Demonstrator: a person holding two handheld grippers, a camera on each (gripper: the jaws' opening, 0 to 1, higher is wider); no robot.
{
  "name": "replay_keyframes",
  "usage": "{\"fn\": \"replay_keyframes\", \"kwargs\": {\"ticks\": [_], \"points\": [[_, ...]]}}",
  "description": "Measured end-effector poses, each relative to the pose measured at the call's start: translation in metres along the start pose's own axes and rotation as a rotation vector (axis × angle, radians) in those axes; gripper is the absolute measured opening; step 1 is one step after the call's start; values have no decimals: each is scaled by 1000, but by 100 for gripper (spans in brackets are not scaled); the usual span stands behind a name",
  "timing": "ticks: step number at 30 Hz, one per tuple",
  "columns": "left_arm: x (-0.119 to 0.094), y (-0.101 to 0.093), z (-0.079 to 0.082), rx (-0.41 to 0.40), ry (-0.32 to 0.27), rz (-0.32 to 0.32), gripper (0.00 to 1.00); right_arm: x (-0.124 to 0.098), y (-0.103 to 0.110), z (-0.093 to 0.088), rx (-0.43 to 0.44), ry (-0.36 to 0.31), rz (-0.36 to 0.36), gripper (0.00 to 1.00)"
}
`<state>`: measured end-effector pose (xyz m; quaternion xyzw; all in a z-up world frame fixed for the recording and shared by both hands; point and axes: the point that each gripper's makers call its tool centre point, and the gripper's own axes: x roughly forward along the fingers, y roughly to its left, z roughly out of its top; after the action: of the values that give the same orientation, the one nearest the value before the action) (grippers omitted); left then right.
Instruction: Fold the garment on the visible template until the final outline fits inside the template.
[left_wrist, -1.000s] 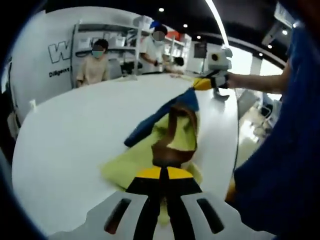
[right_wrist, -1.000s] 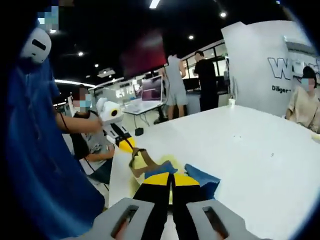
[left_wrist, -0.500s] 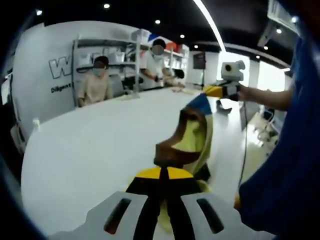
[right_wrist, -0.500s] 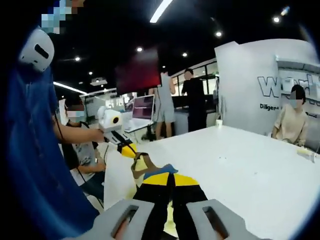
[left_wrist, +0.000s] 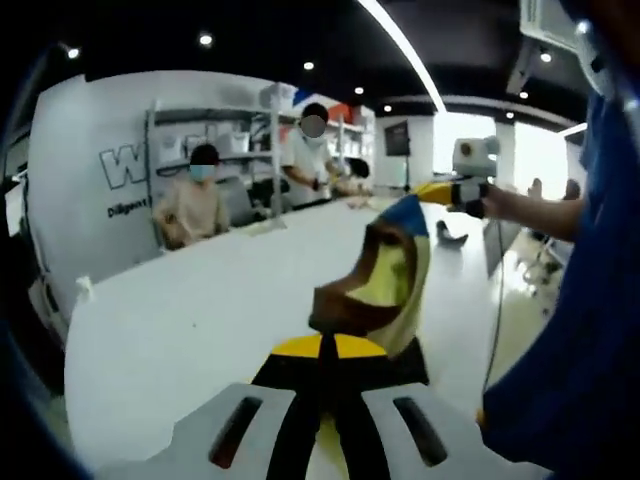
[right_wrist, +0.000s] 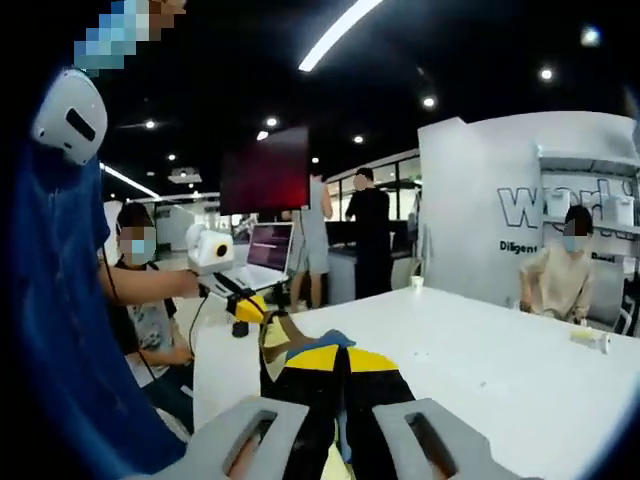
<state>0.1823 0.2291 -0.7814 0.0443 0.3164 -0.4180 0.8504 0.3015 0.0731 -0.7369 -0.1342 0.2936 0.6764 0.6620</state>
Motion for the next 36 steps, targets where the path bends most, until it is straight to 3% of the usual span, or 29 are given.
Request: {"fn": "replay_keyframes", "kwargs": {"ticks": [1,4,11,12,13,15,16,19,27,28,32,33,36], "points": [[2,4,4,5,-8,8,1,-3,1,-1,6,-12,-13,0],[12,10,23,19,-29,23,1,-32,12,-7,61,-130,-115,0],[18,12,50,56,-63,31,1,-64,37,4,106,-304,-268,0],[16,10,67,71,-85,27,1,-79,45,12,95,-345,-314,0],[15,13,72,80,-93,24,1,-92,45,23,82,-377,-357,0],[12,15,91,94,-118,25,1,-97,45,28,78,-393,-369,0],[6,13,115,111,-148,39,1,-106,47,40,61,-416,-397,0],[-7,16,152,117,-231,66,1,-129,49,64,34,-489,-463,0],[-26,10,193,186,-274,81,1,-156,58,98,-19,-557,-544,0],[-35,12,209,221,-293,95,1,-165,64,111,-41,-581,-562,0],[-52,19,236,271,-324,111,1,-181,72,133,-82,-617,-596,0],[-60,20,248,300,-334,116,1,-191,79,145,-102,-642,-619,0],[-78,8,281,359,-359,104,1,-215,98,170,-141,-674,-677,0]]}}
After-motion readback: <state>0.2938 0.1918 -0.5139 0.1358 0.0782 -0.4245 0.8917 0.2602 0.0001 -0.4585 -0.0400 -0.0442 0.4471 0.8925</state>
